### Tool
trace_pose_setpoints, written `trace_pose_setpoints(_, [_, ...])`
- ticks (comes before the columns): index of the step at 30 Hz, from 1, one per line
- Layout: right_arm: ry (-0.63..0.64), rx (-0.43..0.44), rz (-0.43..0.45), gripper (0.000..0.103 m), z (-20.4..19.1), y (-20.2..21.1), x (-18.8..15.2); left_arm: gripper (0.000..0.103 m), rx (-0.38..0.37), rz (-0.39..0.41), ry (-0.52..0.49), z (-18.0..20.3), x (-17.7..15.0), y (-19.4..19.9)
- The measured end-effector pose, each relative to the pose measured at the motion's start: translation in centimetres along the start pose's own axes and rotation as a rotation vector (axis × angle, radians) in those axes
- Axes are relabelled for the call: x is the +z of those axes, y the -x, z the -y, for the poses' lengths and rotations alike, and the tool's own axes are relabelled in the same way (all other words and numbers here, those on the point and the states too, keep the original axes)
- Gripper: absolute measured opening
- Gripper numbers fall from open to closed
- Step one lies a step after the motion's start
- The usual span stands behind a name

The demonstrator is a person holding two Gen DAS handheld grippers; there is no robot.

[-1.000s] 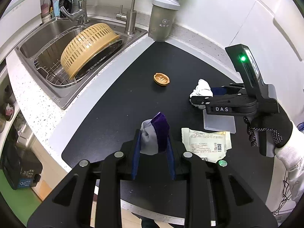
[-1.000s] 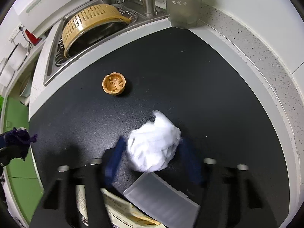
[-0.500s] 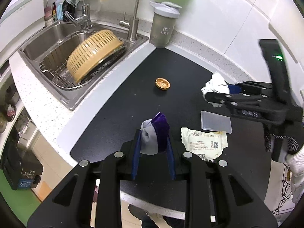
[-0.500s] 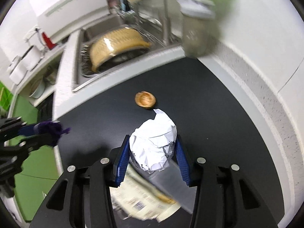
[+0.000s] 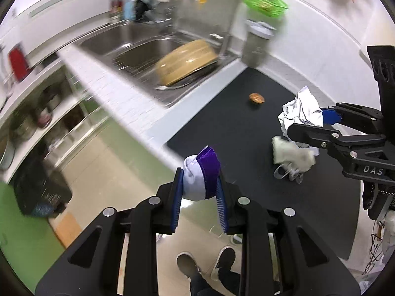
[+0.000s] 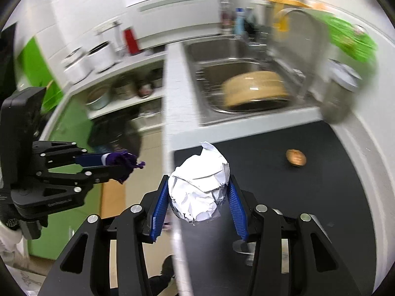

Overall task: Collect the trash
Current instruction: 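Carry glove and paper to the pink bin and release them inside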

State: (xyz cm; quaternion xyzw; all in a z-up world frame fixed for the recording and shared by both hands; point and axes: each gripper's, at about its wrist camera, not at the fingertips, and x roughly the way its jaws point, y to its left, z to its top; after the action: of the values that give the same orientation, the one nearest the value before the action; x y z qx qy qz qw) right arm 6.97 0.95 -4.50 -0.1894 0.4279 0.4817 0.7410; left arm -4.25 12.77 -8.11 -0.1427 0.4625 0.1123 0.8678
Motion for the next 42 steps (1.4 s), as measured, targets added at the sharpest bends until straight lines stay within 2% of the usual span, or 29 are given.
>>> trace_pose_setpoints(7, [0.114, 0.109, -0.078, 0.045, -8.8, -6.5, 0.1, 0.025, 0.067, -0.025, 0.135, -7.2, -5.4, 1.3])
trace_pose_setpoints(13, [0.173, 0.134, -0.179, 0.045, -13.3, -14.5, -1.4, 0.025, 0.095, -0.074, 0.222, -13.2, -10.4, -2.7])
trace_pose_setpoints(18, [0.173, 0.127, -0.272, 0.045, -15.0, -23.7, -4.9, 0.025, 0.089, -0.149, 0.285, -17.3, -15.9, -10.1])
trace_pose_setpoints(22, [0.161, 0.113, -0.333, 0.045, -14.8, -30.2, -9.0, 0.025, 0.066, -0.209, 0.336, -20.2, -20.8, -17.8])
trace_pose_setpoints(24, [0.157, 0.102, -0.356, 0.045, -14.7, -32.9, -11.0, 0.025, 0.053, -0.238, 0.36, -21.6, -23.4, -22.0])
trace_pose_setpoints(30, [0.14, 0.091, -0.404, 0.045, -13.6, -38.9, -15.9, 0.025, 0.035, -0.294, 0.404, -24.6, -28.4, -31.5])
trace_pose_setpoints(31, [0.139, 0.089, -0.408, 0.045, -13.5, -39.8, -16.5, 0.028, 0.035, -0.296, 0.414, -25.0, -28.9, -32.4])
trace_pose_setpoints(32, [0.137, 0.086, -0.412, 0.045, -13.4, -40.4, -17.0, 0.039, 0.043, -0.296, 0.424, -25.4, -29.3, -33.3])
trace_pose_setpoints(33, [0.134, 0.086, -0.416, 0.045, -13.3, -41.1, -17.2, 0.052, 0.05, -0.297, 0.429, -25.7, -29.5, -33.9])
trace_pose_setpoints(34, [0.131, 0.086, -0.42, 0.045, -13.2, -41.5, -17.3, 0.081, 0.057, -0.292, 0.441, -26.1, -29.9, -34.5])
trace_pose_setpoints(35, [0.13, 0.085, -0.425, 0.045, -13.1, -42.3, -17.5, 0.09, 0.052, -0.283, 0.454, -26.3, -30.2, -34.8])
trace_pose_setpoints(36, [0.128, 0.086, -0.43, 0.045, -13.2, -42.8, -17.8, 0.091, 0.054, -0.287, 0.459, -26.6, -30.6, -35.1])
trace_pose_setpoints(37, [0.129, 0.088, -0.432, 0.045, -13.3, -43.3, -18.0, 0.098, 0.062, -0.292, 0.459, -26.8, -30.7, -35.3])
trace_pose_setpoints(38, [0.131, 0.091, -0.434, 0.045, -13.4, -43.5, -17.9, 0.1, 0.064, -0.291, 0.46, -27.0, -30.8, -35.3])
trace_pose_setpoints(42, [0.148, 0.112, -0.445, 0.045, -14.1, -44.4, -18.1, 0.1, 0.069, -0.279, 0.487, -28.1, -31.1, -34.2])
